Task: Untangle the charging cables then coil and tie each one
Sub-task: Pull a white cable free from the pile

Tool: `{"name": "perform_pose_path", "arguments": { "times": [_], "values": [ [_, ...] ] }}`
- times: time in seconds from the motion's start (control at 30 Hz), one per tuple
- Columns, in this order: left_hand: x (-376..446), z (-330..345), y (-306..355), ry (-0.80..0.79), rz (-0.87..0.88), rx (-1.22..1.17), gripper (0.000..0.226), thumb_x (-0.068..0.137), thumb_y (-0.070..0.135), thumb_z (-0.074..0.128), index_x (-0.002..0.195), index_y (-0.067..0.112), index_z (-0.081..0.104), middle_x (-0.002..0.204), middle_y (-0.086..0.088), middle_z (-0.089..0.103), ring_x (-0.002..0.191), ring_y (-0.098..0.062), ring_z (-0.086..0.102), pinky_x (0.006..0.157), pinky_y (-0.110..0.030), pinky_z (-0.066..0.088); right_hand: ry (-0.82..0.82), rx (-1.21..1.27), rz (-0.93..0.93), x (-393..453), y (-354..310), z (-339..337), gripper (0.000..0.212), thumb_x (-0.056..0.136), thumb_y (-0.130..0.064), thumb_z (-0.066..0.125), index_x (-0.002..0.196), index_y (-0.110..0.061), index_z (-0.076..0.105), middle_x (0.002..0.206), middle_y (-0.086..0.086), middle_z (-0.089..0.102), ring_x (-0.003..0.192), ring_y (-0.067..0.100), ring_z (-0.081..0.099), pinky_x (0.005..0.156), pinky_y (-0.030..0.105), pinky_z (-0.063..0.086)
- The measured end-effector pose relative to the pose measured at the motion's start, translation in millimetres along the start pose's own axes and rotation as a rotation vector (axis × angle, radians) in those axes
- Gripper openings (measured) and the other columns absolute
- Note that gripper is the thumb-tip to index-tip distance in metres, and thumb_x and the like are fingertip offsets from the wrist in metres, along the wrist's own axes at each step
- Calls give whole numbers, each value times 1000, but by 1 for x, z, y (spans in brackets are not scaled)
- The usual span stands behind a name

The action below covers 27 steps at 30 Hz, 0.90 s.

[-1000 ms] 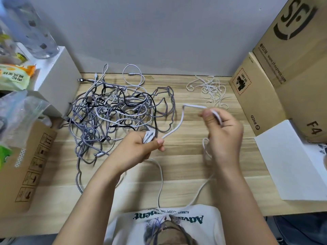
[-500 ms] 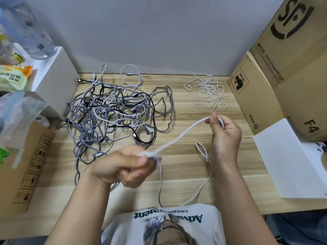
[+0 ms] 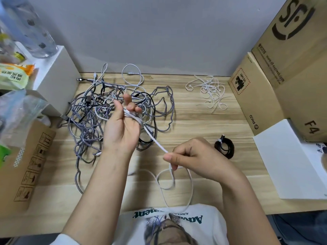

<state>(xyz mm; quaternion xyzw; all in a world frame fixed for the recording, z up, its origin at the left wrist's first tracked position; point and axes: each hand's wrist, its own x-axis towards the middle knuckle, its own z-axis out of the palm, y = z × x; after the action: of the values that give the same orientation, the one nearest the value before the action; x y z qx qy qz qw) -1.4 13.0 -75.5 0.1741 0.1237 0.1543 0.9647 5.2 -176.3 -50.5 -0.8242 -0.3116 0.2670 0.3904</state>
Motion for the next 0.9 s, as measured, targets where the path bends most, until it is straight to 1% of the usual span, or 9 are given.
{"name": "perform_pose_path", "arguments": {
  "times": [0.1, 0.23, 0.33, 0.43, 0.5, 0.6, 0.67, 0.77, 0.9],
  "values": [
    [-2, -3, -17, 77, 46, 387, 24, 102, 19, 28, 92, 11, 48, 58, 9, 59, 46, -2, 47, 52, -15, 44, 56, -81, -115, -4, -11, -4, 47, 85, -42, 64, 52, -9, 53, 46, 0, 31, 45, 9, 29, 48, 27, 23],
    [-12, -14, -35, -95, 57, 891, 14, 101, 10, 34, 110, 18, 41, 58, 7, 59, 48, -4, 48, 58, -18, 40, 196, -116, -194, -5, -17, -2, 50, 81, -39, 62, 46, -25, 29, 47, -3, 28, 46, 11, 26, 46, 20, 18],
    [-26, -16, -39, -258, -58, 1203, 5, 92, 24, 50, 91, 27, 54, 75, -1, 63, 62, -10, 53, 65, -22, 43, 321, 24, -207, -5, -16, -1, 37, 81, -28, 66, 48, -30, 51, 41, -14, 39, 43, 1, 38, 48, 10, 26],
    [-40, -11, -36, -412, -197, 1294, 47, 88, 42, 37, 73, 2, 58, 47, 0, 47, 44, -13, 38, 49, -20, 35, 425, 161, -182, -3, -14, -3, 27, 80, -29, 68, 58, -14, 65, 48, -5, 58, 48, 6, 50, 52, 22, 40],
    [-44, -6, -30, -466, -286, 1229, 66, 92, 56, 25, 72, 3, 60, 40, 4, 36, 39, -11, 31, 44, -20, 31, 496, 209, -145, -1, -12, -4, 29, 75, -33, 70, 60, -10, 65, 50, 5, 57, 49, 16, 45, 51, 26, 38],
    [-48, -1, -19, -621, -534, 876, 61, 84, 71, 37, 72, 17, 62, 41, 9, 27, 36, -7, 22, 41, -16, 30, 560, 347, -89, 4, -8, -4, 22, 71, -36, 74, 55, -22, 67, 48, -6, 56, 50, 0, 42, 52, 15, 34],
    [-46, 0, -14, -731, -659, 497, 42, 90, 53, 48, 77, 16, 61, 45, 10, 25, 35, -4, 17, 41, -12, 32, 525, 450, -101, 8, -6, -3, 20, 77, -32, 66, 60, -23, 61, 45, -17, 53, 47, -4, 44, 51, 7, 32],
    [-43, 9, -10, -817, -703, 0, 28, 101, 25, 39, 95, 4, 57, 48, 7, 22, 38, -7, 15, 48, -22, 33, 425, 474, -88, 12, 0, -1, 29, 88, -31, 52, 62, -18, 55, 41, -14, 40, 40, 0, 36, 45, 7, 27],
    [-34, 24, 1, -586, -479, -191, 26, 99, 14, 43, 113, -7, 47, 59, -6, 37, 51, -16, 32, 61, -28, 35, 187, 383, 9, 13, 6, 2, 27, 86, -36, 45, 67, -20, 54, 41, -12, 37, 41, 0, 33, 44, 8, 26]
  ]
}}
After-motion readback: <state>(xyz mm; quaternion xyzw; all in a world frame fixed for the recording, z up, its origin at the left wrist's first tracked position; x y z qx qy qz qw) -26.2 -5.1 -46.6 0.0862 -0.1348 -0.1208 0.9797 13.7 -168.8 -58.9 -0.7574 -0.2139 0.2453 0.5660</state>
